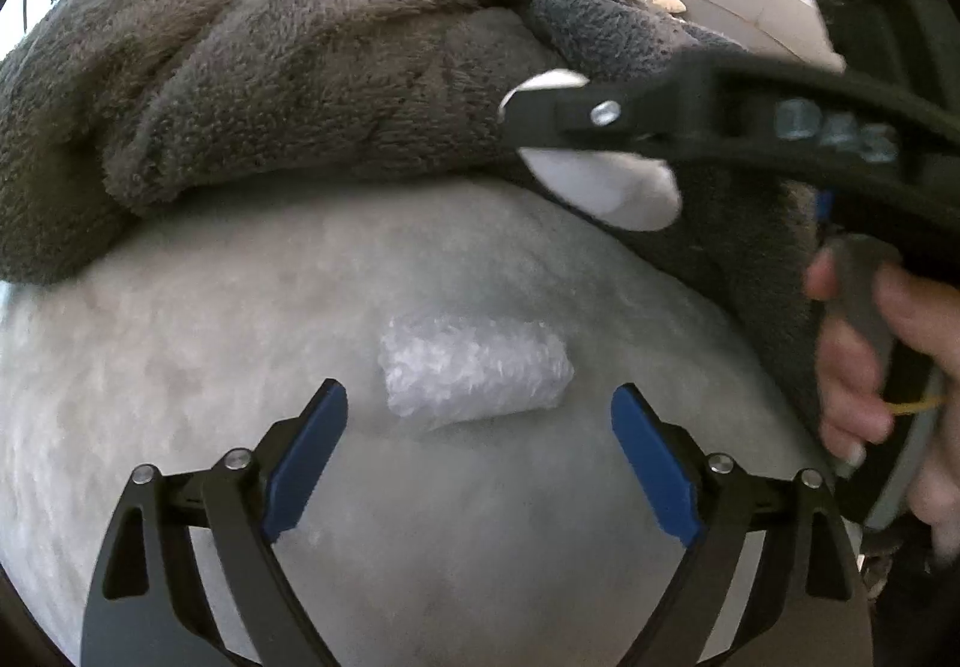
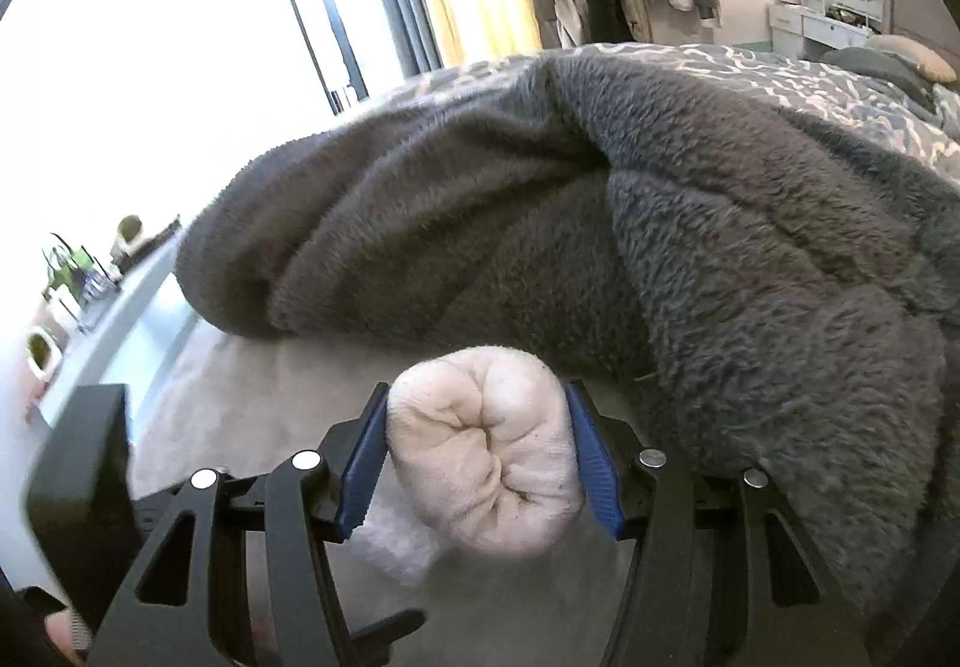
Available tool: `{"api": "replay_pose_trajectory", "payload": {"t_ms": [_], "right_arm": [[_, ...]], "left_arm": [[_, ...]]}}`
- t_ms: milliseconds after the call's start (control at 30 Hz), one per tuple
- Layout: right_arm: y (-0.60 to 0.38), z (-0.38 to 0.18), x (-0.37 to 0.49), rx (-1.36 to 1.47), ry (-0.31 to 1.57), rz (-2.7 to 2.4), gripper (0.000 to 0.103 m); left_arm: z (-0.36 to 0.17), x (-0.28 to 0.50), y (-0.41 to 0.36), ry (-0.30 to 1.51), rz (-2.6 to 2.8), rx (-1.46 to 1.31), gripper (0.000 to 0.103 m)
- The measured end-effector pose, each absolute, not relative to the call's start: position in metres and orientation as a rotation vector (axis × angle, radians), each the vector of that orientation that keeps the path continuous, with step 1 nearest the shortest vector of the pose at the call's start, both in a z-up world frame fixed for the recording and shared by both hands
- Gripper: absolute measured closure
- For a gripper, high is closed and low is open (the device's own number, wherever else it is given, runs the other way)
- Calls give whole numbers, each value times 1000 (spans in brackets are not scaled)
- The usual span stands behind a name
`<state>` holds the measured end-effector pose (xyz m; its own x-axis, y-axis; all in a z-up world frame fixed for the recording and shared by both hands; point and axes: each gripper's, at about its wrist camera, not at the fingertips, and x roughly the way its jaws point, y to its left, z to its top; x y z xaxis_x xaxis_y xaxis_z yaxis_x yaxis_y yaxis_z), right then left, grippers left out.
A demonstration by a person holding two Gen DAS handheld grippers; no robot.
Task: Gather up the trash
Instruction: 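Grasp the clear bubble-wrap piece with the left gripper while the right grasps a rolled white sock, then carry the bubble-wrap piece and rolled sock over the teal bin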
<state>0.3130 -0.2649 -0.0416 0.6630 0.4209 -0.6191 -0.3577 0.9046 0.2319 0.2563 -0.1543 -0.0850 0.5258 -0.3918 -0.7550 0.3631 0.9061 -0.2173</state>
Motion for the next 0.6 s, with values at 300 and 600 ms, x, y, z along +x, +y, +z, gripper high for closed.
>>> {"api": "replay_pose_trajectory", "payload": {"t_ms": [300, 600], "right_arm": [[-268, -31, 309, 124, 712, 464, 45], [-261, -19, 300, 172, 701, 458, 45]], "left_arm": [[-95, 265, -165, 923, -413, -61, 34], [-84, 254, -154, 900, -417, -60, 39]]}}
